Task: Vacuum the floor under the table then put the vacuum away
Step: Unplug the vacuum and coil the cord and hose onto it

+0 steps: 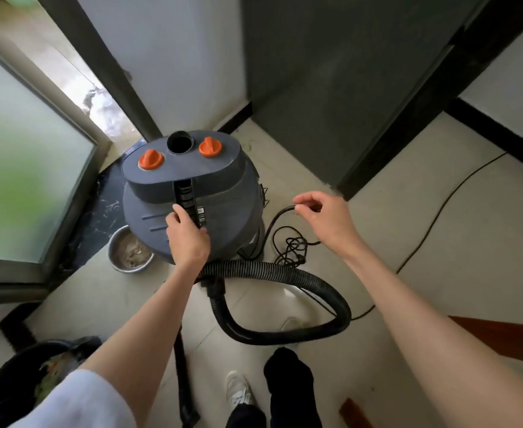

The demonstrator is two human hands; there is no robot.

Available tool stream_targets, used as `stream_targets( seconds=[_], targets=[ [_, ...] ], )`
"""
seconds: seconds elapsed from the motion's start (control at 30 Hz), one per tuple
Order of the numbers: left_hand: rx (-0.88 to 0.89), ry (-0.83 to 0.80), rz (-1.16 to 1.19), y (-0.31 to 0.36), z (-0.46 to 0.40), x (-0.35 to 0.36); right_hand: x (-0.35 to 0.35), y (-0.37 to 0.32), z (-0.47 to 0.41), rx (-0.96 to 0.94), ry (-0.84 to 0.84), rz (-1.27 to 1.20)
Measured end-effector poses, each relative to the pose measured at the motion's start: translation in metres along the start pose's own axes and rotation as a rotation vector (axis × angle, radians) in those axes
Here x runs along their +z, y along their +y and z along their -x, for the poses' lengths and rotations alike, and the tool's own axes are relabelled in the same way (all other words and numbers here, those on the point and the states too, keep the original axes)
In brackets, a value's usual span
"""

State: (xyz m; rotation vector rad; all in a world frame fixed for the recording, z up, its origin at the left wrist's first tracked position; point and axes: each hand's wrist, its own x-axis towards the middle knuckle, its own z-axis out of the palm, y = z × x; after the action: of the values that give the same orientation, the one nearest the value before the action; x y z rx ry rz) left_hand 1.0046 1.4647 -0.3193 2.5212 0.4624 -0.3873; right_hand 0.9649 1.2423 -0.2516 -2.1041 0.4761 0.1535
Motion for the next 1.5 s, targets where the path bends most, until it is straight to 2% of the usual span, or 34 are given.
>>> stream_targets(
  seconds=[0.2,0.37,0.47,0.83,1.03,1.13,1.27,1.37,1.5],
  targets=[
    [0.05,0.076,0.011,0.014,-0.024,0.011,-0.003,0.001,-0.056,-0.024,0.009,-0.065],
    [0.056,0.064,0.082,0.044,-0.054,0.018,-0.006,-0.006,-0.098,-0.03,0.082,-0.069],
    [0.048,0.083,0.129,0.066,-0.075,0.021,-0.011,-0.01,-0.118,-0.032,0.126,-0.011],
    [-0.022,0.086,0.205,0.127,-0.149,0.017,-0.015,-0.058,-0.192,-0.278,0.235,0.255],
    [-0.058,0.042,0.225,0.135,-0.145,0.021,-0.009,-0.059,-0.205,-0.26,0.099,0.424],
    [-0.043,-0.028,0.114,0.132,-0.149,0.009,-0.017,-0.047,-0.198,-0.17,0.031,0.488],
    [0.085,-0.127,-0.151,0.132,-0.143,-0.018,-0.041,-0.038,-0.183,0.002,-0.049,0.439],
    [0.329,-0.168,-0.267,0.149,-0.121,-0.034,-0.069,-0.044,-0.167,0.037,-0.041,0.366],
    [0.655,-0.211,-0.381,0.192,-0.08,-0.043,-0.119,-0.047,-0.135,0.055,0.026,0.389]
  ],
)
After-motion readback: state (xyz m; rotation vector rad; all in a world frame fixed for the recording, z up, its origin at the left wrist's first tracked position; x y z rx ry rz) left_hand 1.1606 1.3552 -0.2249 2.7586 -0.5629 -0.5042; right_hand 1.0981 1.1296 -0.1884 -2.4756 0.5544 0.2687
